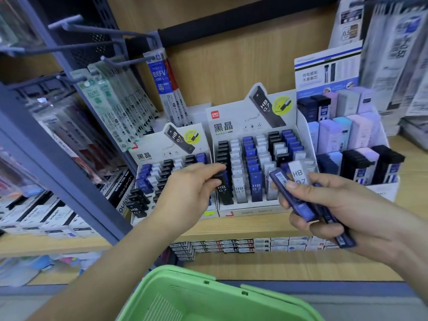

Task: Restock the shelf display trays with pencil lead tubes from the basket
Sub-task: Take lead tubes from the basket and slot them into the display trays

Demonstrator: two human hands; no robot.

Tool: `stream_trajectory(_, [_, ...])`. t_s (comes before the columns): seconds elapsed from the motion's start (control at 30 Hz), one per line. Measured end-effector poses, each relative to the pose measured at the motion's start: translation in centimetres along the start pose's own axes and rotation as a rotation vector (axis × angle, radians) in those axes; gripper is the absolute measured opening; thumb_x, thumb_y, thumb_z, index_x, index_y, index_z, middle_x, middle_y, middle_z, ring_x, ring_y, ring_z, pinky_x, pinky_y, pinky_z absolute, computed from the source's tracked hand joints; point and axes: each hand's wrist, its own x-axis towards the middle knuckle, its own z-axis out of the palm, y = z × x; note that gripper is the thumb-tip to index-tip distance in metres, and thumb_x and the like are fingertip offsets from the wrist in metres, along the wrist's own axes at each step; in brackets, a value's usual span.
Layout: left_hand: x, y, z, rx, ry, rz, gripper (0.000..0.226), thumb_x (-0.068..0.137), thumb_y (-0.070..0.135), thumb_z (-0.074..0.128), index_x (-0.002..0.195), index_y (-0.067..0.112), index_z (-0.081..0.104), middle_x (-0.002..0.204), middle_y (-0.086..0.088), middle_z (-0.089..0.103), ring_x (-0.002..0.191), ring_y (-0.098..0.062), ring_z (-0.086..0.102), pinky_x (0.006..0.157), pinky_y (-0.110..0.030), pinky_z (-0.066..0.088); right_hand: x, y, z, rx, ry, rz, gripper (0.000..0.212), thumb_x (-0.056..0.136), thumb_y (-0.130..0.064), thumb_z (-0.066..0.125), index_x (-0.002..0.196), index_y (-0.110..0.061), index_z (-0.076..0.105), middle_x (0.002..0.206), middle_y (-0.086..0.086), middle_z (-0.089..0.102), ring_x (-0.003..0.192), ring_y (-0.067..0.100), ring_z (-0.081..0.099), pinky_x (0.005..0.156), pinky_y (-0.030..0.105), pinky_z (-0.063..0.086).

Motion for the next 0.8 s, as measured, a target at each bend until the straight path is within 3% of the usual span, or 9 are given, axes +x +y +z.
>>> stream_trajectory(0.1, [-0.1, 0.4, 0.4, -0.02, 0.011, -0.119, 0.02, 0.089, 0.017, 0.067, 0.108, 0.018, 0.064, 0.083, 0.011, 0.059, 0.084, -0.014, 0.062, 0.081, -0.033, 0.053, 0.1, 0.2, 0.7, 0.012, 0.011, 0.001, 0.03, 0.068, -0.023, 0.072, 0.09, -0.004, 0.064, 0.075, 0.013, 0.061, 0.048, 0.017, 0.051, 0.028, 0.012, 0.021])
stream_trajectory(0.23, [0.2, 0.5, 0.2, 0.174, 0.084, 0.051, 0.011, 0.086, 0.015, 0.068, 0.096, 0.014, 0.072, 0.086, 0.003, 0.068, 0.079, -0.017, 0.063, 0.074, -0.035, 0.055, 0.3, 0.8, 2.0, -0.017, 0.003, 0.004, 0.032, 0.066, -0.026, 0.073, 0.092, -0.01, 0.064, 0.071, 0.009, 0.065, 0.048, 0.016, 0.052, 0.029, 0.013, 0.023])
stream_trajectory(0.3, [0.3, 1.2, -0.5, 0.139, 0.137, 0.067, 0.013, 0.09, 0.018, 0.061, 0.093, 0.015, 0.073, 0.089, 0.003, 0.068, 0.079, -0.013, 0.06, 0.074, -0.03, 0.052, 0.4, 1.0, 2.5, -0.031, -0.015, 0.006, 0.028, 0.064, -0.027, 0.074, 0.086, -0.012, 0.065, 0.07, 0.009, 0.065, 0.047, 0.015, 0.051, 0.03, 0.013, 0.022])
stream_trajectory(0.43, [-0.6, 4.2, -1.9, -0.637, -0.087, -0.23, 0.013, 0.084, 0.025, 0.066, 0.094, 0.022, 0.074, 0.081, -0.003, 0.072, 0.068, -0.009, 0.063, 0.068, -0.024, 0.055, 0.5, 1.2, 3.3, -0.051, -0.06, -0.011, 0.026, 0.061, -0.025, 0.076, 0.082, -0.012, 0.065, 0.069, 0.009, 0.064, 0.048, 0.013, 0.046, 0.031, 0.014, 0.021])
stream_trajectory(0.47, [-1.1, 4.5, -1.9, -0.669, -0.115, -0.227, 0.013, 0.08, 0.023, 0.069, 0.092, 0.024, 0.074, 0.075, -0.001, 0.071, 0.065, -0.009, 0.061, 0.066, -0.024, 0.055, 0.5, 1.2, 3.5, -0.046, -0.058, -0.01, 0.03, 0.06, -0.022, 0.077, 0.085, -0.011, 0.065, 0.068, 0.008, 0.064, 0.048, 0.012, 0.045, 0.031, 0.014, 0.021])
stream_trajectory(0.57, [-2.0, 4.1, -1.7, -0.642, -0.118, -0.239, 0.017, 0.077, 0.014, 0.076, 0.085, 0.029, 0.075, 0.064, 0.007, 0.069, 0.059, -0.007, 0.059, 0.062, -0.021, 0.052, 0.7, 1.2, 3.5, -0.037, -0.025, -0.01, 0.044, 0.054, -0.019, 0.079, 0.096, -0.009, 0.067, 0.067, 0.007, 0.063, 0.047, 0.009, 0.043, 0.032, 0.014, 0.021])
stream_trajectory(0.63, [-2.7, 3.9, -1.8, -0.548, -0.107, -0.2, 0.015, 0.076, 0.021, 0.079, 0.086, 0.032, 0.075, 0.069, 0.009, 0.07, 0.06, -0.003, 0.059, 0.062, -0.019, 0.052, 0.8, 1.2, 3.7, -0.062, -0.004, -0.031, 0.044, 0.054, -0.021, 0.079, 0.094, -0.007, 0.066, 0.067, 0.008, 0.064, 0.045, 0.008, 0.041, 0.032, 0.014, 0.022])
stream_trajectory(0.73, [-3.4, 3.4, -1.5, -0.057, -0.052, 0.125, 0.027, 0.075, 0.051, 0.067, 0.088, 0.028, 0.075, 0.074, 0.008, 0.067, 0.066, -0.007, 0.06, 0.061, -0.026, 0.051, 0.8, 1.8, 4.5, -0.158, 0.035, -0.068, 0.041, 0.056, -0.029, 0.08, 0.084, -0.004, 0.063, 0.056, 0.005, 0.06, 0.041, 0.009, 0.036, 0.033, 0.015, 0.022])
stream_trajectory(0.8, [-3.8, 3.9, -1.8, 0.098, -0.07, 0.167, 0.035, 0.075, 0.056, 0.06, 0.09, 0.027, 0.071, 0.071, 0.007, 0.064, 0.062, -0.011, 0.059, 0.056, -0.03, 0.052, 1.0, 2.5, 5.5, -0.194, 0.026, -0.085, 0.044, 0.052, -0.036, 0.08, 0.079, -0.006, 0.062, 0.047, 0.001, 0.048, 0.039, 0.009, 0.031, 0.033, 0.016, 0.022])
